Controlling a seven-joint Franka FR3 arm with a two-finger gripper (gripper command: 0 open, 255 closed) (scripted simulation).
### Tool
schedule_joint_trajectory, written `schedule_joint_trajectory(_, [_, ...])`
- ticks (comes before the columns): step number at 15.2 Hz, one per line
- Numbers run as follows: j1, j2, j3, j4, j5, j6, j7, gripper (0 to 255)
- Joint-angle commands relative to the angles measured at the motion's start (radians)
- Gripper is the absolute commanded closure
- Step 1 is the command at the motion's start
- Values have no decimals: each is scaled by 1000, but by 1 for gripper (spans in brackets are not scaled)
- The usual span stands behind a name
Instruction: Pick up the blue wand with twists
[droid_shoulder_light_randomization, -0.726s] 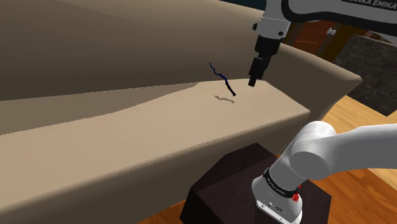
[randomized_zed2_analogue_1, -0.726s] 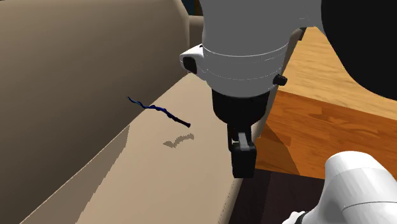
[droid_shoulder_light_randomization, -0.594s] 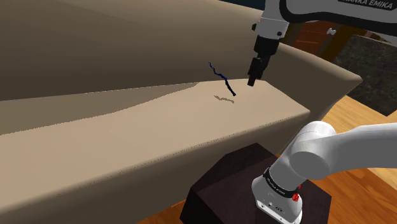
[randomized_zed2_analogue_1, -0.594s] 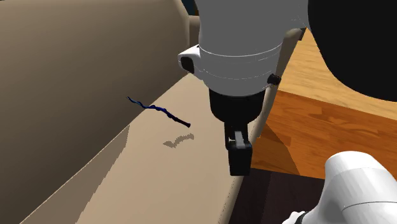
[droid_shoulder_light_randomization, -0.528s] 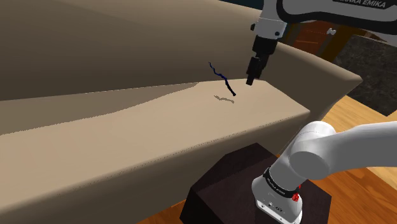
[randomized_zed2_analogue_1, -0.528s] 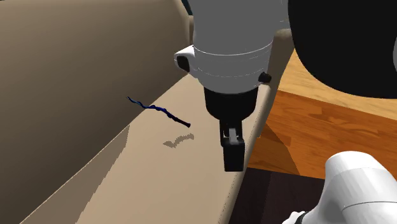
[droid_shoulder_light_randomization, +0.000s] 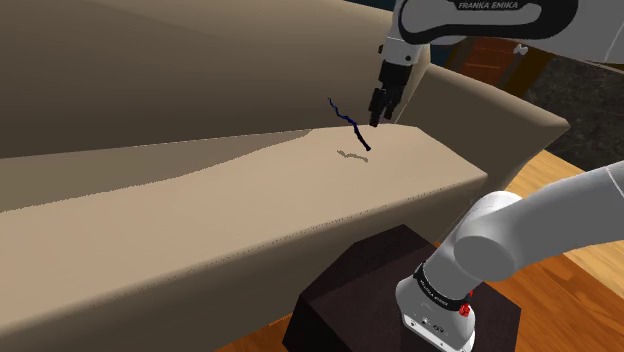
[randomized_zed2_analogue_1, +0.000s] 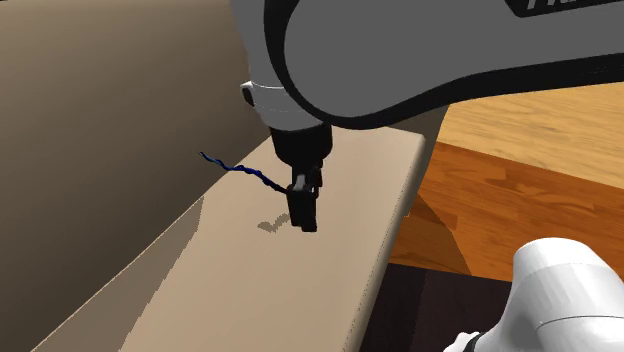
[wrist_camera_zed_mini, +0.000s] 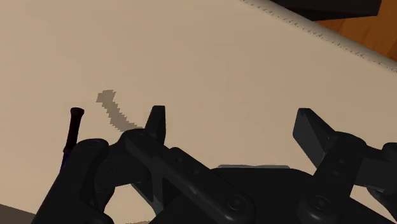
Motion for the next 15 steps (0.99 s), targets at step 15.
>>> schedule_joint_trajectory(15, [-80, 595, -172, 426, 155, 163, -173, 0])
